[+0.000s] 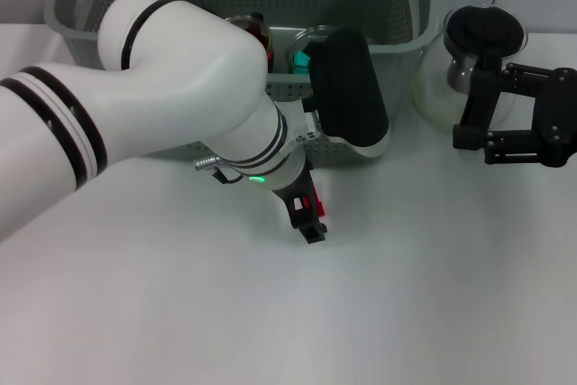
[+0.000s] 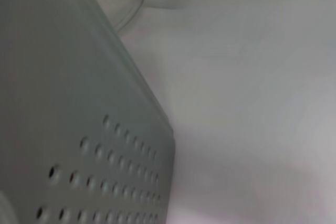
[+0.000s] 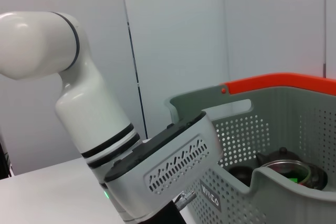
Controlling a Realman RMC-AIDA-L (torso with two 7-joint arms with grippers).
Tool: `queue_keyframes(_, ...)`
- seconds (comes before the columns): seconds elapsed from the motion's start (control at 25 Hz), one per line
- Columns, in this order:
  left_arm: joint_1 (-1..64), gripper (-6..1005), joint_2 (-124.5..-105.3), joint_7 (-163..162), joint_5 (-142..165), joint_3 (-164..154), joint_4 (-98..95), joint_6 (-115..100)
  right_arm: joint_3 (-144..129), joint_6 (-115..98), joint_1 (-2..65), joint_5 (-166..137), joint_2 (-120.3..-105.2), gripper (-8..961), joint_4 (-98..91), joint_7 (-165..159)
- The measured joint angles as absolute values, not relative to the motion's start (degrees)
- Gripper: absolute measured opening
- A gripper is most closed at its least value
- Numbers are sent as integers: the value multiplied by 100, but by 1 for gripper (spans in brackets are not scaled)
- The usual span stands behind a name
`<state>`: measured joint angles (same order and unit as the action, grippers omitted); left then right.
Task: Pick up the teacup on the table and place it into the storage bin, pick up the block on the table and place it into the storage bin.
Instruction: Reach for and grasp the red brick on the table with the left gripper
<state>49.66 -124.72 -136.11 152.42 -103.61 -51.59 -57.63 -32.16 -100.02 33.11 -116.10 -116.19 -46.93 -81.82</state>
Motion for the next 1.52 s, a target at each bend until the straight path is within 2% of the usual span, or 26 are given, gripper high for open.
queue_keyframes(1.52, 5116, 947, -12480, -13640, 15079, -10512, -5025, -5766, -3217, -10002, 3305, -11610, -11628, 927, -4693, -8161)
